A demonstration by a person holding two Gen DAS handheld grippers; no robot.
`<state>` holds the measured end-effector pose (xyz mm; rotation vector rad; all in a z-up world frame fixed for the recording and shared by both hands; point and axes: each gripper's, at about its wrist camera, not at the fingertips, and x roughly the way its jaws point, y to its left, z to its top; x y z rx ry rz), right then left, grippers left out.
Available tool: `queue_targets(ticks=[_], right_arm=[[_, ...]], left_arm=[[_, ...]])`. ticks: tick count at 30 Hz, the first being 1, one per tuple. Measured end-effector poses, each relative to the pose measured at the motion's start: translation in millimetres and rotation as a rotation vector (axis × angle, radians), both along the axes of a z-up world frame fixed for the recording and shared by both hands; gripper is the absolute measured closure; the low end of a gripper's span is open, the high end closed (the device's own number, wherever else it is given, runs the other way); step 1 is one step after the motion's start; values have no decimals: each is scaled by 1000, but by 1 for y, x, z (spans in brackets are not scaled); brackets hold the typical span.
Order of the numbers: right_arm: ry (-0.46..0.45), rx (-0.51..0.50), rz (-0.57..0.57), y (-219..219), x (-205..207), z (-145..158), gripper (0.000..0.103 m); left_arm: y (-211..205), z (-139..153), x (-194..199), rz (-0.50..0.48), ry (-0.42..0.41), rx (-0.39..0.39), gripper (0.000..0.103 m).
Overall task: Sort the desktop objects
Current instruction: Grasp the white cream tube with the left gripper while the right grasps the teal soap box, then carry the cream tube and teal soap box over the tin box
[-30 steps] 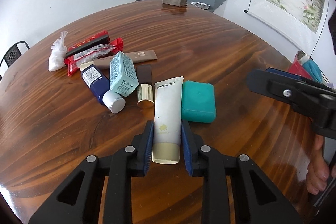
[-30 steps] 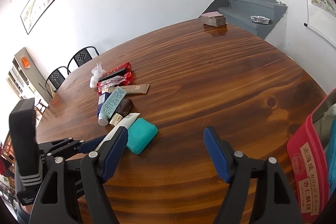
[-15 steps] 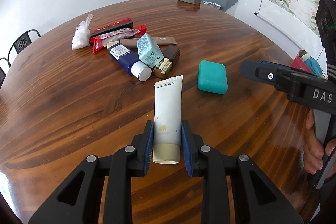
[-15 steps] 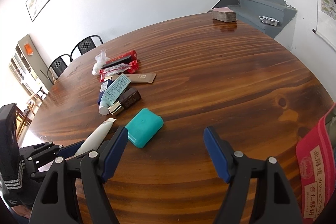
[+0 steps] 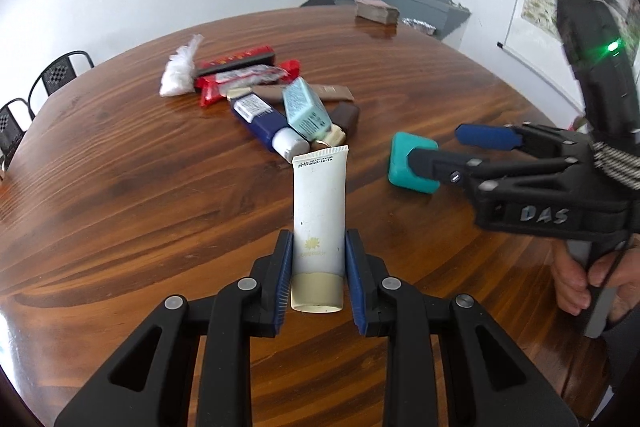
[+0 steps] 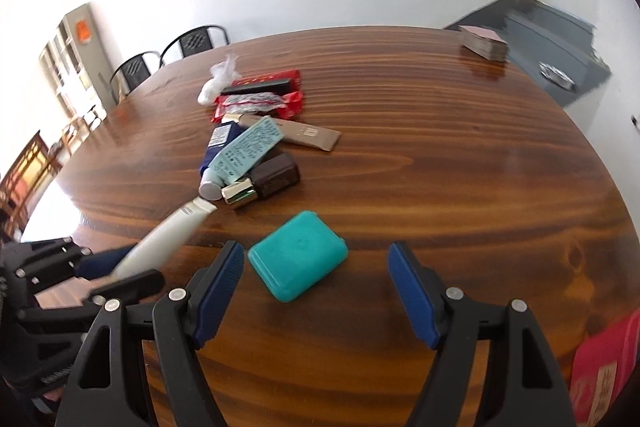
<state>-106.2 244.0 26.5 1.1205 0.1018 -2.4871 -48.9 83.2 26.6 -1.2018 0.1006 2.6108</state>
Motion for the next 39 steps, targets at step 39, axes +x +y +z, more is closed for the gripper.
queue_targets(ticks=[39], right_arm=[[18, 2, -53, -13, 33, 9, 40]], left_arm=[[-11, 23, 14, 36, 59, 51, 75]])
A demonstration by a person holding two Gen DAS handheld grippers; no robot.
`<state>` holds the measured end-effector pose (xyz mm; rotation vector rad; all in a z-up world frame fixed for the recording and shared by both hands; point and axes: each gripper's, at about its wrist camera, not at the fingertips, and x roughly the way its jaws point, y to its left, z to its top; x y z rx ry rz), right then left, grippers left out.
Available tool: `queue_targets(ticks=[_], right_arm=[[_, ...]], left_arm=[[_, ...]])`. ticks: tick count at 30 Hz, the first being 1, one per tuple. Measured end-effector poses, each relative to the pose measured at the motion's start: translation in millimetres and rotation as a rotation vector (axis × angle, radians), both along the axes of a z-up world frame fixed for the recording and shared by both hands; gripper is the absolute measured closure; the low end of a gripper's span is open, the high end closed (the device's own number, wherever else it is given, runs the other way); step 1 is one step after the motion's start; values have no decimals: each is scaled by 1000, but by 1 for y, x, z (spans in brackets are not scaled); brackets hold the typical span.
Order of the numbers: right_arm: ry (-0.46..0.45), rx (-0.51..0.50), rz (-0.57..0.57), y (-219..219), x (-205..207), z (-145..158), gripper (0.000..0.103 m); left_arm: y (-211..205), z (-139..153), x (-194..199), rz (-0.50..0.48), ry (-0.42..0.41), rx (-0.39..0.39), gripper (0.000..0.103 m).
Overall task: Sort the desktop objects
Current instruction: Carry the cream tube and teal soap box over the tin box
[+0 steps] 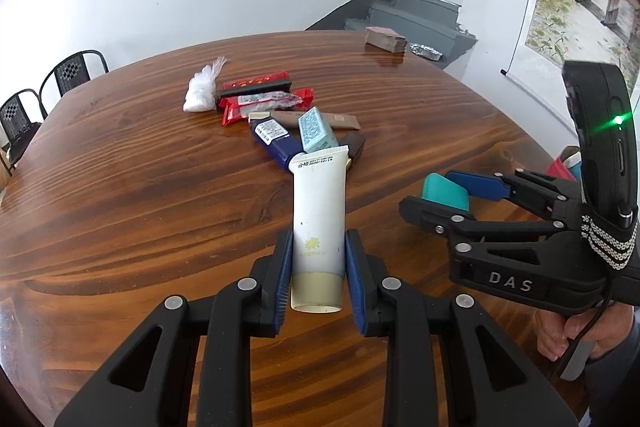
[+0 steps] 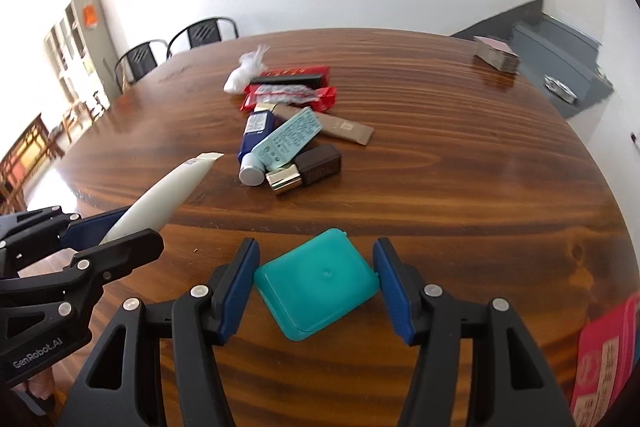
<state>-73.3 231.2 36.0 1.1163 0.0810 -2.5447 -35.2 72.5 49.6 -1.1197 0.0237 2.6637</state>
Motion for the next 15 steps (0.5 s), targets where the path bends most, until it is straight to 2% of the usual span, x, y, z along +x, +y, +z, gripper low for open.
queue_targets(ticks=[5, 15], right_arm=[[10, -66, -80, 23, 19, 4, 40], [118, -116, -224, 74, 70, 39, 40]], left_arm=[[9, 8, 9, -24, 24, 8, 75], [44, 24, 30, -96, 62, 39, 75]])
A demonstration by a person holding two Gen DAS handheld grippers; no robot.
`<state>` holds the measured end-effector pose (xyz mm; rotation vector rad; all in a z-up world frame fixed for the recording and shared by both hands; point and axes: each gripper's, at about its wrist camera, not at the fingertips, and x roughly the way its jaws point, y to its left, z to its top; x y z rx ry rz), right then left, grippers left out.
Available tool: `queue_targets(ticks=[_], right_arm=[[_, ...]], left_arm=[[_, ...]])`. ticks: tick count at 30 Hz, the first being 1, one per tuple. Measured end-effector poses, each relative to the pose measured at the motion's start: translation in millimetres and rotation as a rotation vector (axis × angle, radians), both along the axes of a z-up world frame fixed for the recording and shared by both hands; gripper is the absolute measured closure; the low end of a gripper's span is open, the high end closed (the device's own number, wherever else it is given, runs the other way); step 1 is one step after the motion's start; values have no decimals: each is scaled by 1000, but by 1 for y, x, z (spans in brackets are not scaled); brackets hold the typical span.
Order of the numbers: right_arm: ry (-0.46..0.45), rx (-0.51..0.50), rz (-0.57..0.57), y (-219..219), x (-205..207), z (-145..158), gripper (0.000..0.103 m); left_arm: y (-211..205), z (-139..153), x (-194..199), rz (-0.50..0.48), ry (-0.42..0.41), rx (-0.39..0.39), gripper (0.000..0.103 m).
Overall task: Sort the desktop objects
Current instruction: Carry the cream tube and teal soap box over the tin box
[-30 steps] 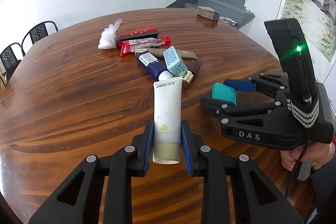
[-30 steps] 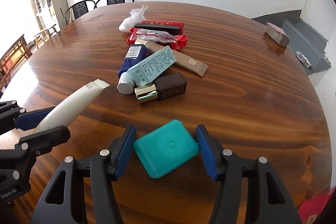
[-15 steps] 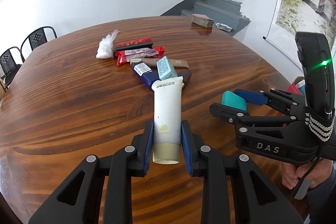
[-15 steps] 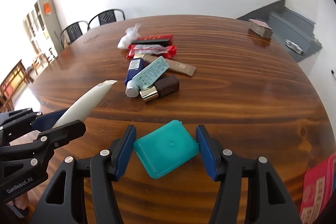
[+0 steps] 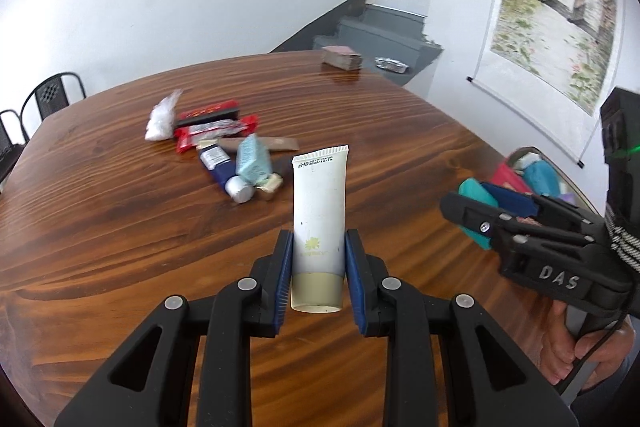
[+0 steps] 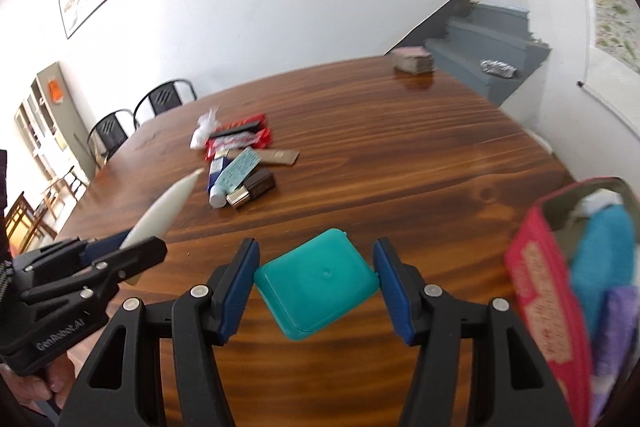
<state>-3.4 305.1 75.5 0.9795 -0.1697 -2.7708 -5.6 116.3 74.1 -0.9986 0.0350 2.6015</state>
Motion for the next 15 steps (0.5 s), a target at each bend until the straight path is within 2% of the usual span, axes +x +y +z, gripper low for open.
queue_targets(ticks=[15], right_arm=[[90, -30, -173, 82, 69, 26, 40]], left_arm=[[61, 17, 36, -99, 35, 6, 75]])
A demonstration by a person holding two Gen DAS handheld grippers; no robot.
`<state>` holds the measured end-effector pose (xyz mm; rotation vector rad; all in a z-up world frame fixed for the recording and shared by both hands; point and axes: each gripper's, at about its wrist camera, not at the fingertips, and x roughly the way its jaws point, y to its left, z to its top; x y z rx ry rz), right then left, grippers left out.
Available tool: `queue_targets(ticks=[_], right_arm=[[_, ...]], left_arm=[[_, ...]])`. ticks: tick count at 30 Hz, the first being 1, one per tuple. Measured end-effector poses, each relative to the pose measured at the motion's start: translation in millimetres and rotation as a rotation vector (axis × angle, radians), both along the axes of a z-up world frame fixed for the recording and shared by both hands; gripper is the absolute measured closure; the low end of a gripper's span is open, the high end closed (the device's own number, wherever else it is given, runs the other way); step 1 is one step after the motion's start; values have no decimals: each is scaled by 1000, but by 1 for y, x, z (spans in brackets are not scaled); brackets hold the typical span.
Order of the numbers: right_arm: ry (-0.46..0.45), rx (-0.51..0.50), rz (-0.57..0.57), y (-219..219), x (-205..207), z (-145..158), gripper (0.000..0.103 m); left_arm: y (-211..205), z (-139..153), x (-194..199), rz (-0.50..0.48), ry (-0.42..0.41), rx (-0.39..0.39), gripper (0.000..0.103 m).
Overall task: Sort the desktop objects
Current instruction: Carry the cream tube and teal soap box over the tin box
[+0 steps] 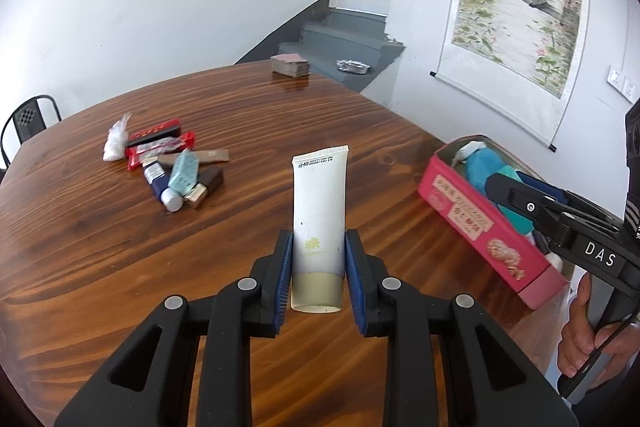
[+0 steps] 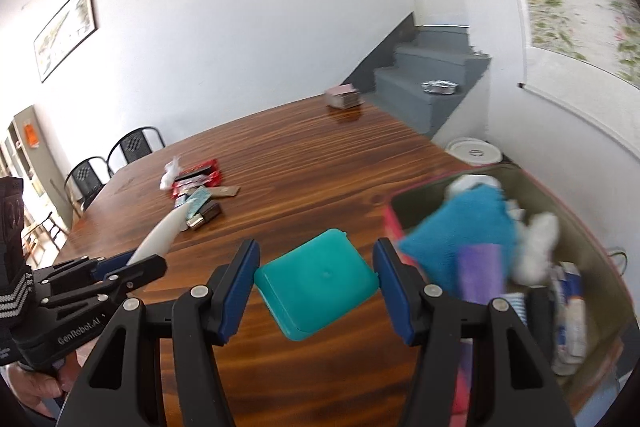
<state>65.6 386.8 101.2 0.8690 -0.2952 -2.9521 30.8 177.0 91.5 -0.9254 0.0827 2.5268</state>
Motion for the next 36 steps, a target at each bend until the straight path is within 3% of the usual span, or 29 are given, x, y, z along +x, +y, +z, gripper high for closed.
queue_targets(ticks=[20, 27, 36], right_arm=[[21, -21, -229, 98, 56, -2, 40], [28, -9, -292, 125, 78, 1, 40], [17, -26, -320, 152, 76, -2, 40]], left_arm=[[83, 12, 21, -148, 7, 5, 75], [127, 14, 26, -250, 0, 14, 75], [184, 22, 23, -351, 10, 22, 75]])
